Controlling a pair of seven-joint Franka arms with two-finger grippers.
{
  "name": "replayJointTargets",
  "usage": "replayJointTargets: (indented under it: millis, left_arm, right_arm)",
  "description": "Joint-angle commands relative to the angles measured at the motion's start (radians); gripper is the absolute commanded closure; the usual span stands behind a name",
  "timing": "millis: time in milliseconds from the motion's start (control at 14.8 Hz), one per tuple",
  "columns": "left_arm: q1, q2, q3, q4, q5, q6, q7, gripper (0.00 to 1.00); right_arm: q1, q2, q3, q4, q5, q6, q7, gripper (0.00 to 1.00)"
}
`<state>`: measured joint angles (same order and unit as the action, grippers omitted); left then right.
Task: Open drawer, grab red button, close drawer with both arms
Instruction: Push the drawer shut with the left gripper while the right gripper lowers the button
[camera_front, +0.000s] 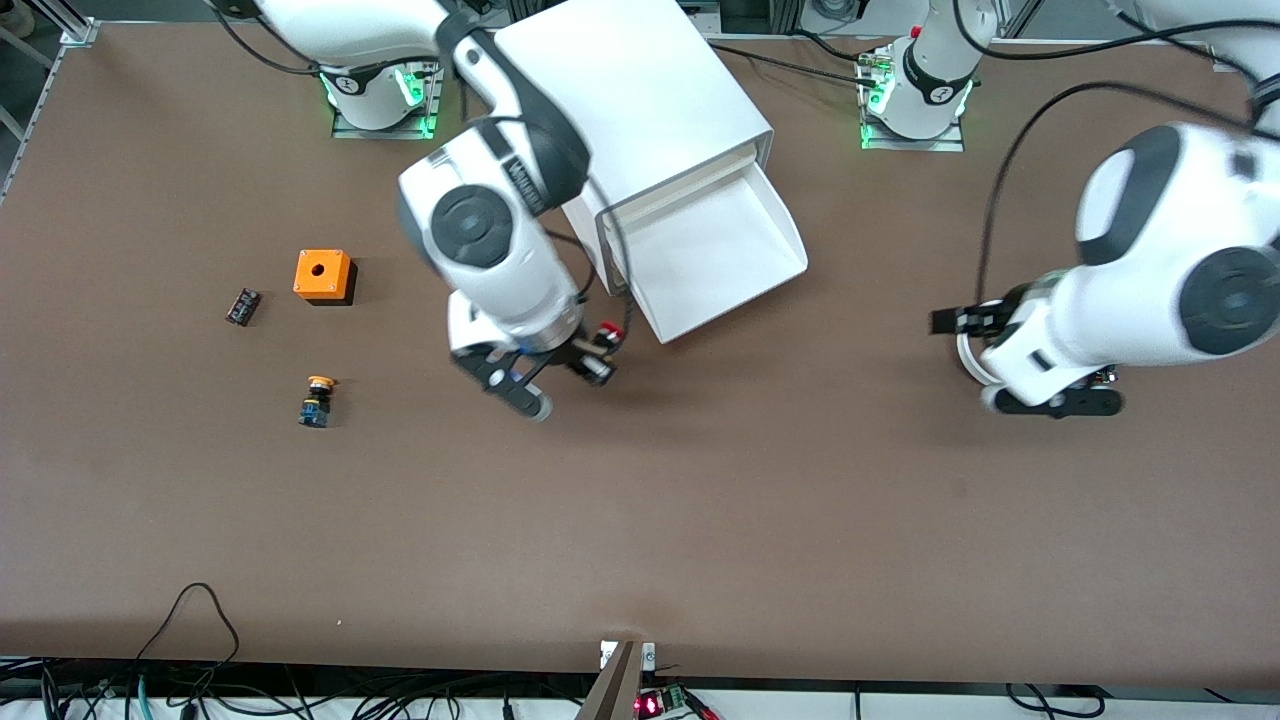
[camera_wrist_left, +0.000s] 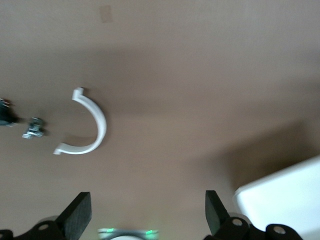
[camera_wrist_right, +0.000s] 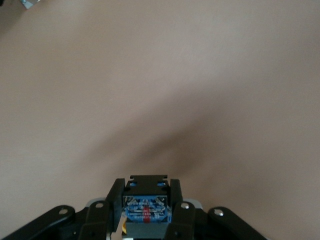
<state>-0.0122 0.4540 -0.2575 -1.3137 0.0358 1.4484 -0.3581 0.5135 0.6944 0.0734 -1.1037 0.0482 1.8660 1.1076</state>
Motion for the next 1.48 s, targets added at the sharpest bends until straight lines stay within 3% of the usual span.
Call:
replayJointTargets:
  millis: [0,269,404,539,674,943,1280,1415]
  left_arm:
    - [-0.069,-0.021,-0.003,-0.096,-0.013,0.113,-0.206,0.0]
    - [-0.173,-0.078,-0.003,-0.332,-0.004,0.399,-0.44,0.01]
    - [-0.219,-0.095,-0.003,-0.456,-0.002,0.554,-0.559,0.01]
    - [-0.271,-0.1,-0.003,-0.541,0.071,0.68,-0.664,0.02]
    - [-0.308,-0.089,-0.005,-0.561,0.14,0.704,-0.79,0.01]
    - [-0.334,-0.087,-0.012,-0.582,0.142,0.705,-0.838,0.01]
    - [-0.318,-0.095,-0.106,-0.619,0.113,0.698,-0.861,0.01]
    - [-0.29,-0.101,-0.144,-0.621,0.052,0.69,-0.861,0.01]
  right_arm:
    - [-0.078,-0.036,0.002,-0.027,-0.005,-0.092,-0.237,1.0]
    - [-0.217,-0.107,-0.007,-0.186,-0.005,-0.082,-0.55,1.0]
    - [-0.277,-0.14,-0.012,-0.281,-0.007,-0.02,-0.682,1.0]
    - [-0.306,-0.168,-0.023,-0.379,-0.008,0.071,-0.764,1.0]
    - [-0.311,-0.177,-0.061,-0.462,-0.007,0.169,-0.872,1.0]
    - [-0.322,-0.177,-0.102,-0.609,-0.004,0.375,-0.997,1.0]
    - [-0.355,-0.161,-0.102,-0.737,-0.004,0.562,-1.048,1.0]
    - [-0.372,-0.147,-0.103,-0.789,-0.004,0.646,-1.078,1.0]
